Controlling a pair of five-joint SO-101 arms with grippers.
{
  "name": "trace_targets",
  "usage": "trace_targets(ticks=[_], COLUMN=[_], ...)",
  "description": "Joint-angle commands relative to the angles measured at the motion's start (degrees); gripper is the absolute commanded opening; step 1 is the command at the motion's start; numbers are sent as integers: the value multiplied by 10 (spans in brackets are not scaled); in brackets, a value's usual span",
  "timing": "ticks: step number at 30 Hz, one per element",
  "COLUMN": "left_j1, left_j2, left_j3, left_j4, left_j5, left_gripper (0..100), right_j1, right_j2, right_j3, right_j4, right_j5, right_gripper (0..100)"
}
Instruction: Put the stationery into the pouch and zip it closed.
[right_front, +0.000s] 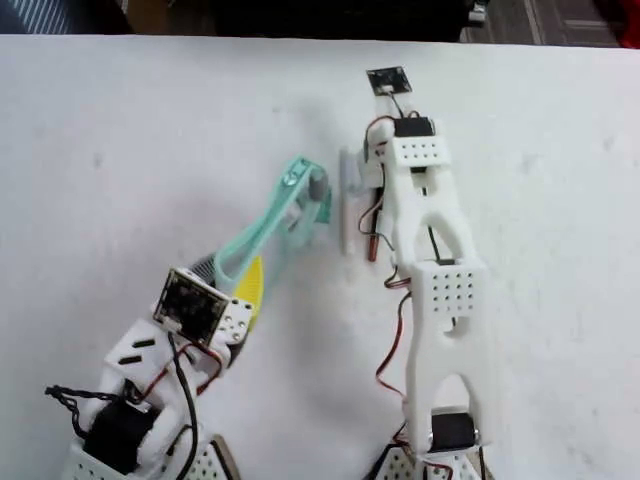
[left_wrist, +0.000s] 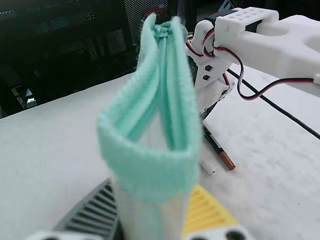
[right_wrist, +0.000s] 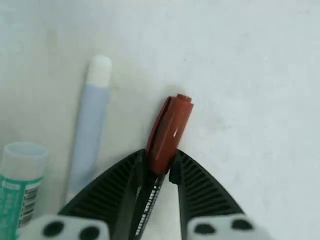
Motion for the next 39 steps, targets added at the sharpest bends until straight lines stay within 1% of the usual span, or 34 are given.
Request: trace_targets(ticks=[1,13,15,17,20,22,25,29,39], left_j1=[7,7,7,7,7,7,7,7,7], left_j2=[-11,-11,-11,-11,-11,-11,-11,-11,-11], left_j3=[-16,-18,-18,-17,-16,-15,-15,-15,-15], left_j4=[-18,-19,-19,-18,-16,-16,-18,-18,-19], left_j5=[7,8,8,9,50,69,70,70,71], left_gripper=[23,29,67,130,199,203,203,205,207], right_j1=[-1,-1,-1,-1,-1,-1,-4,-5,-11], right_j2=[1,-1,-2,-2,-2,-3,-16,-77,-311], right_j3=[-9,-8,-8,-9,-9,-9,-9,-9,-9], right_j4=[15,34,36,40,44,48,58,114,217], right_j5=[-4,-4,-4,-4,-4,-4,-5,-8,-8], right_gripper=[16,16,16,16,16,16,16,16,16])
